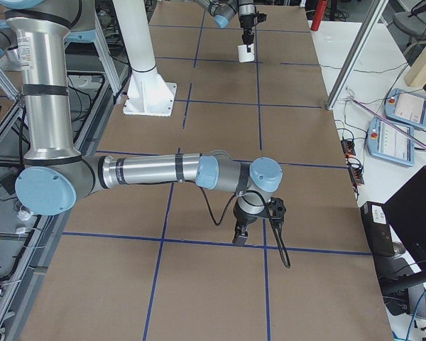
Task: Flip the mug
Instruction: 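Carry the mug toward the table center with the left gripper, rotating it upright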
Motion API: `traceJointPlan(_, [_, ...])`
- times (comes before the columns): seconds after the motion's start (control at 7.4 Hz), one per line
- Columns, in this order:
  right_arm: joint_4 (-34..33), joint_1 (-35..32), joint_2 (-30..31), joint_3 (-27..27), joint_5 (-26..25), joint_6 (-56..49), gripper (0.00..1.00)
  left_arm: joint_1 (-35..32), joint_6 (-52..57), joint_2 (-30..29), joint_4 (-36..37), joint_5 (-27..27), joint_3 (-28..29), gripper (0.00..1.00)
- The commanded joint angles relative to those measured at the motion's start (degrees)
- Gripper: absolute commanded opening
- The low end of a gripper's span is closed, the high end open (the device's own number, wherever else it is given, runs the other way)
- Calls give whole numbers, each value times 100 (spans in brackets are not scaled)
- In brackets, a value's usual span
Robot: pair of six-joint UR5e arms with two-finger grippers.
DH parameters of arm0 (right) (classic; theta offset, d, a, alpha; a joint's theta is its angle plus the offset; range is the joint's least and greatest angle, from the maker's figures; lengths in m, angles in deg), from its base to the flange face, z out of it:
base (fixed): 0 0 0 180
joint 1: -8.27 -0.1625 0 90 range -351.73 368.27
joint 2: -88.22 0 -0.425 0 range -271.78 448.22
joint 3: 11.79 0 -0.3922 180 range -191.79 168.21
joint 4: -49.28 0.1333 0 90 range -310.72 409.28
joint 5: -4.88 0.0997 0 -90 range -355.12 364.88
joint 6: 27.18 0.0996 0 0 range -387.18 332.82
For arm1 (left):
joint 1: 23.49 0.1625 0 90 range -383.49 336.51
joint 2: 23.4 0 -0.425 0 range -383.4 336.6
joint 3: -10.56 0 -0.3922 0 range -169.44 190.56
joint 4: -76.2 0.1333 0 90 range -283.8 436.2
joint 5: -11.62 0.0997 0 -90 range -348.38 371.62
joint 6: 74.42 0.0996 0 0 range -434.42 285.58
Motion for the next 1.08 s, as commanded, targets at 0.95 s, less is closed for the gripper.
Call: traceJointPlan(0.95, [0, 0, 0, 0, 0, 0, 100, 2348, -154, -3350, 4541, 2634, 1332, 0])
